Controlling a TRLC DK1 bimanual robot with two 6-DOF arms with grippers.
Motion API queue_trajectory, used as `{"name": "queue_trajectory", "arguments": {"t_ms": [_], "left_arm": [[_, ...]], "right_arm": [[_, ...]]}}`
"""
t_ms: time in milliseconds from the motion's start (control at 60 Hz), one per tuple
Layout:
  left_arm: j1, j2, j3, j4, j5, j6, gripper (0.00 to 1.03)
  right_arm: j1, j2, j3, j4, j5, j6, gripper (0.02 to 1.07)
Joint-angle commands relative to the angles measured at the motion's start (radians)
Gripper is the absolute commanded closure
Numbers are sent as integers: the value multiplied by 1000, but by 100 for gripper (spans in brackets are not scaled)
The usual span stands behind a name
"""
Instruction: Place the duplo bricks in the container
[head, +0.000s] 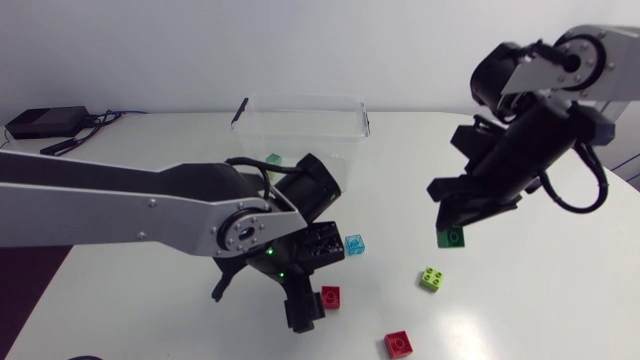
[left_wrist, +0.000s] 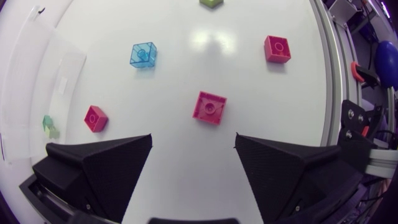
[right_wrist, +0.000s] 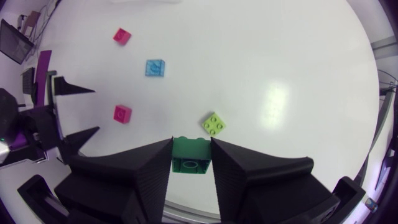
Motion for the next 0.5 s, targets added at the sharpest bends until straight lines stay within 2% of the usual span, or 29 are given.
{"name": "queue_trajectory", "arguments": {"t_ms": [0,250,483], "left_arm": [[-7,50,-40,43,-4,54,10],[-6,102,-43,166,-2,142,10],[-12,125,-43,216,-1,223,12]], "right_arm": [[-2,-18,79,9,-12,-13,102],[-28,-12,224,15,-46,-77,102],[-62,-2,291,50,-98,-137,102]]}}
